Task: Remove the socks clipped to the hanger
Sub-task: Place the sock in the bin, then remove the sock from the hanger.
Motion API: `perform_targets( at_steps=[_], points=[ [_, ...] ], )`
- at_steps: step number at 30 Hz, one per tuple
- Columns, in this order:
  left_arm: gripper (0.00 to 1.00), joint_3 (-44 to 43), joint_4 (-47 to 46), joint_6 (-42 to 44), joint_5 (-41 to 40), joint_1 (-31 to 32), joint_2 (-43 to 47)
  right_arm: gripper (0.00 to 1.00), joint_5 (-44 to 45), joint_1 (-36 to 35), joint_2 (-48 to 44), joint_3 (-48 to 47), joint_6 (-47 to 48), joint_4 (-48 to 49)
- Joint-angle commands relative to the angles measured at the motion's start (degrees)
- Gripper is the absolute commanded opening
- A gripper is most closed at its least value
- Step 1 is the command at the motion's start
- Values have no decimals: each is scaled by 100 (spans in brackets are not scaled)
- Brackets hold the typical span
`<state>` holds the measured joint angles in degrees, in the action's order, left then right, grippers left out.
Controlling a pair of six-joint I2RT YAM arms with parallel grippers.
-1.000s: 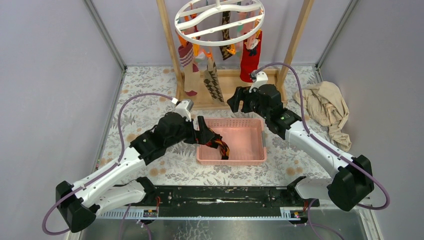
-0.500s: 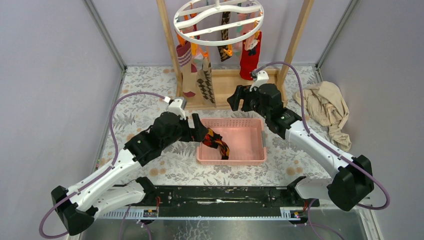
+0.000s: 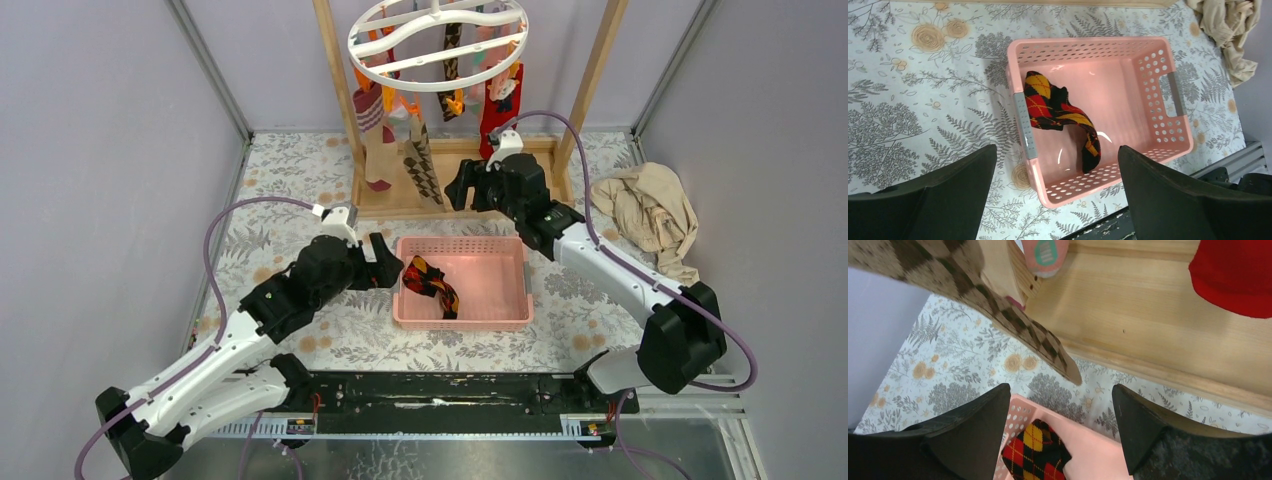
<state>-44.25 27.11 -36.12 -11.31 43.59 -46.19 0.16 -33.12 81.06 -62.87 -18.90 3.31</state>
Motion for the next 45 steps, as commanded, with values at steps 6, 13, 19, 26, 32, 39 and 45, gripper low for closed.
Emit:
perform_targets(
  at_steps=[6, 13, 19, 26, 32, 39, 45],
  points=[
    [98, 152, -215, -157, -284, -200, -170, 81, 0, -37, 528, -537, 141, 785],
    [98, 74, -259, -221, -180, -279, -237, 80, -320, -45, 1064, -141, 300, 2059],
    [98, 133, -353, -246, -105, -302, -337, 80, -465, -39, 1306, 64, 327, 2863],
    [98, 119, -400, -238, -27, -333, -655, 80, -1112, -40, 1826, -36, -1, 3623],
    [98, -14, -330, -199, -20, -387, -782, 78, -1463, -52, 2107, 57, -284, 4144],
    [98, -86, -294, -207, -38, -404, -834, 68, -1498, -71, 2604, -570, -352, 3867],
    [98, -123, -312, -184, -6, -424, -842, 27, -1553, -88, 2263, -297, -381, 3821]
  ],
)
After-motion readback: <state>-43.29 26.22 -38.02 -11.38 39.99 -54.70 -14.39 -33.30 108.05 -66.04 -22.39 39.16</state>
